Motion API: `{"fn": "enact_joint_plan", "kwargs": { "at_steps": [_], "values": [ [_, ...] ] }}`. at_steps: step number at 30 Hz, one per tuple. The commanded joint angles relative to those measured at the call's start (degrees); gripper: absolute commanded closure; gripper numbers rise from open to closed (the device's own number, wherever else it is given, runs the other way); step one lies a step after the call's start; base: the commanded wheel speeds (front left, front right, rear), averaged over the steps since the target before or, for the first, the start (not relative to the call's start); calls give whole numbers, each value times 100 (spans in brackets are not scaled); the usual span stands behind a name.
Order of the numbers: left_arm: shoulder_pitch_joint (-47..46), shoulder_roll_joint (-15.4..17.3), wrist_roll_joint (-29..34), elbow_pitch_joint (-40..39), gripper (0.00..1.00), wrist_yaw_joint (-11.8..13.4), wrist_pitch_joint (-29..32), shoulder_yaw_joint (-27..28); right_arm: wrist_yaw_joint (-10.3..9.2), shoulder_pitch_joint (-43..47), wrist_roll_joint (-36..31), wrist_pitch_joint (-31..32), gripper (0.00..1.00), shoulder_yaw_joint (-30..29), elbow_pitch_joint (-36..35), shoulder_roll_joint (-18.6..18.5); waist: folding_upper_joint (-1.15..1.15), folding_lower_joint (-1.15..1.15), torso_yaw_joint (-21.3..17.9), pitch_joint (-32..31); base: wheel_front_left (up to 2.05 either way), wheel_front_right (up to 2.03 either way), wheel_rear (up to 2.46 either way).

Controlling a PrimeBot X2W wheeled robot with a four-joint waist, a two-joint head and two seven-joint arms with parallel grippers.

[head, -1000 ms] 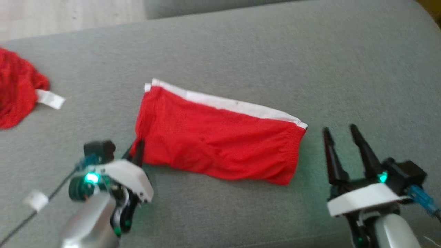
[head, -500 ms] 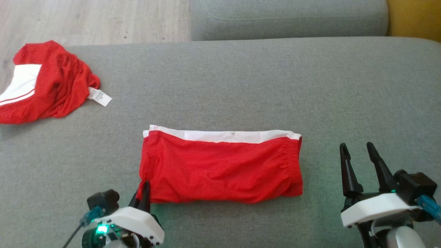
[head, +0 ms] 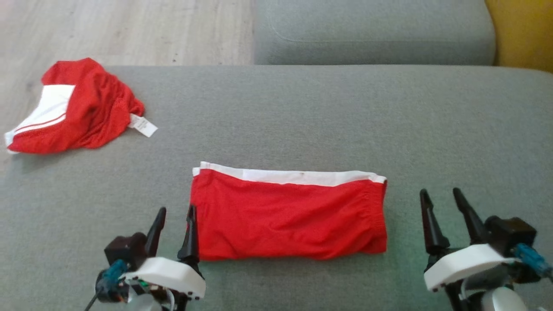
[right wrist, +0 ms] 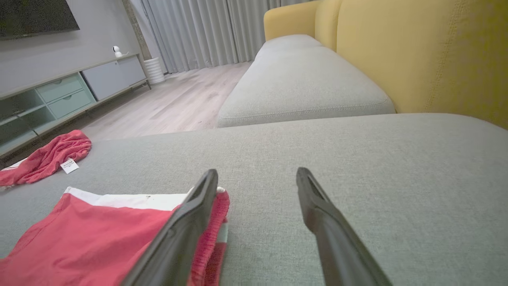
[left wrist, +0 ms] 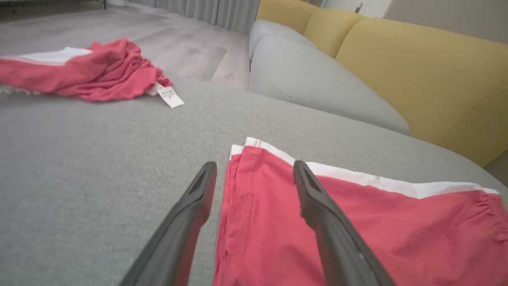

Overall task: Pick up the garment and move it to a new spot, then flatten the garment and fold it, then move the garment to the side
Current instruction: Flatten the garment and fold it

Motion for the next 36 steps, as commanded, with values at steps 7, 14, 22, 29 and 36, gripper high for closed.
{"fn": "enact_joint_plan", "kwargs": {
  "at_steps": [7,14,22,29,36],
  "values": [
    [136,544,392,-1099,0,448,-176,323,43,-314,288,329,0,411,433,-30,0,0,411,-35,0,0,0],
    [394,509,446,-1567,0,678,-144,250,43,-735,150,469,0,260,1543,-30,0,0,856,78,0,0,0],
    [295,406,506,-1583,0,699,-114,131,43,-1179,553,712,38,393,2631,-30,0,0,1096,161,0,0,0],
    [319,395,510,-1586,0,705,-133,123,43,-1473,1062,897,100,421,2918,-30,0,0,970,151,0,0,0],
    [256,257,521,-1593,0,678,-144,31,43,-1712,1151,1545,100,85,2635,-238,0,0,650,104,0,0,0]
  ]
}}
